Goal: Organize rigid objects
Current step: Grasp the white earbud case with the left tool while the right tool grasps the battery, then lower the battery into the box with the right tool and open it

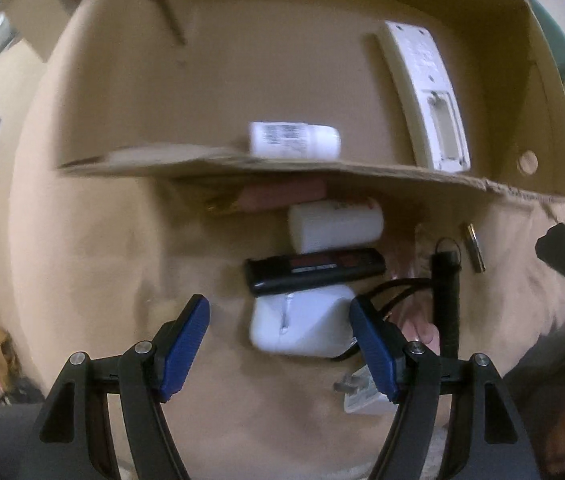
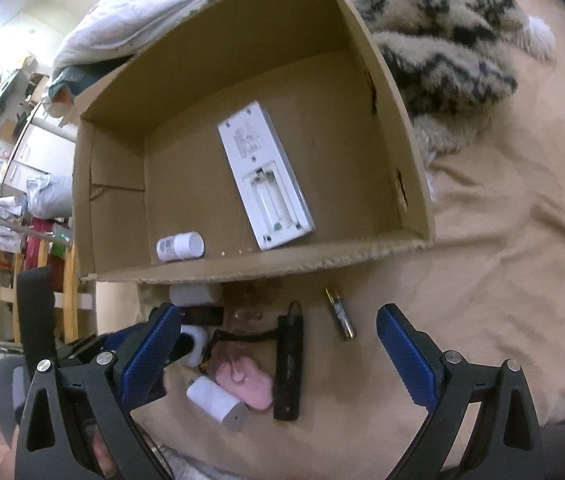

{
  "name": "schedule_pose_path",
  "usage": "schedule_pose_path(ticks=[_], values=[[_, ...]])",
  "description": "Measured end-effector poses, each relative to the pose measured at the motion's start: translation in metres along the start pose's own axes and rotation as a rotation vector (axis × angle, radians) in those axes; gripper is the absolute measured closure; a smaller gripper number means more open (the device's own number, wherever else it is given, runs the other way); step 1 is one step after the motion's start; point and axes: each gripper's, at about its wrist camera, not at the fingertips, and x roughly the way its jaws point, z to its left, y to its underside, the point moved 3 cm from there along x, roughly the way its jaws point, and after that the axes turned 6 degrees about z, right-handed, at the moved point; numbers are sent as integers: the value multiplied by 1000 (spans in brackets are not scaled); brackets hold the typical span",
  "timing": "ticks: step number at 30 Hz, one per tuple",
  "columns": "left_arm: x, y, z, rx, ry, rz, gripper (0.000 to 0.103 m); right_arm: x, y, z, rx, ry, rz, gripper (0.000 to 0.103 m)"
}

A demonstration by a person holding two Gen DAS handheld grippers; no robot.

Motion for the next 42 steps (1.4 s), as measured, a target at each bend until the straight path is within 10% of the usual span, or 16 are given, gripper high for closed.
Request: schedule_pose_path(ticks=[3,7,14,19,33,42], values=[[10,1,-5,20,-4,26,33,7,1,-14,40,30,37,7],[16,2,-8,31,-18,26,35,25,0,-24,66,72,101,51],[13,4,0,14,-17,1,51,58,-9,-12,-34,223,140,57],[10,7,22,-58,-47,-1,51,59,-8,-4,-117,324,109,92],[-24,16,65,-159,-90,-100,51,17,5,7,-110,242,25,92],[-39,34,29,-130,-150,-104,51,-31,24,17,-148,134,-73,92]])
